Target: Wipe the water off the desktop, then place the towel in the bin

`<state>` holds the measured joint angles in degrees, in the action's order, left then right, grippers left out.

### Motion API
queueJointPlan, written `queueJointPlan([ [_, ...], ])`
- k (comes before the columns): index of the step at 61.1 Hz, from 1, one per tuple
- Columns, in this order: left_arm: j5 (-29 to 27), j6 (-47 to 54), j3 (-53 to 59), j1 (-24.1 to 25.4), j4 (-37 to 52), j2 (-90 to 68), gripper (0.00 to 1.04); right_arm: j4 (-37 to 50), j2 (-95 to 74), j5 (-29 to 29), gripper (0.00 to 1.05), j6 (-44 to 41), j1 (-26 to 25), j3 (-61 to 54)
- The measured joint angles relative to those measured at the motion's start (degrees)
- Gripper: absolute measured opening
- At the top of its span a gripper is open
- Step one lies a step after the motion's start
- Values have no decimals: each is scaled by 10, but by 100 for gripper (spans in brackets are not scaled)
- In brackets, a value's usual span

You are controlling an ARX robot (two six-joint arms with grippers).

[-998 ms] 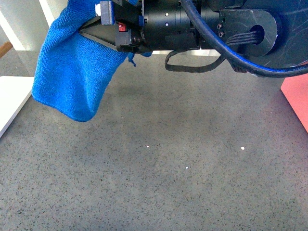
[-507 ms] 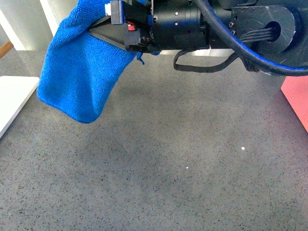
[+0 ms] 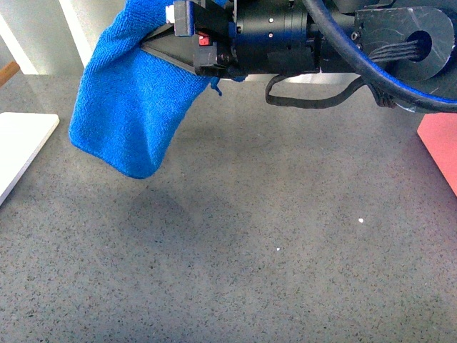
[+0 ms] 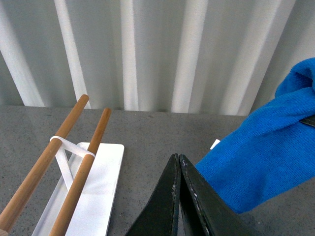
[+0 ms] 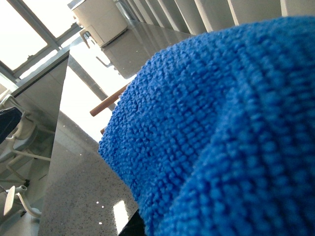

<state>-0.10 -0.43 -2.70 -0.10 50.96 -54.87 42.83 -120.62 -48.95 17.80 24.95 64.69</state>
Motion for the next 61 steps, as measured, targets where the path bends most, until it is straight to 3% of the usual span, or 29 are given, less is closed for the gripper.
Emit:
queueJointPlan([
  [27,1,0,14,0,-177,210,3,0,9,2,6,-1,-6,-4],
  [61,1,0,14,0,-318,360,3,-10,14,4,6,-12,-10,-13],
])
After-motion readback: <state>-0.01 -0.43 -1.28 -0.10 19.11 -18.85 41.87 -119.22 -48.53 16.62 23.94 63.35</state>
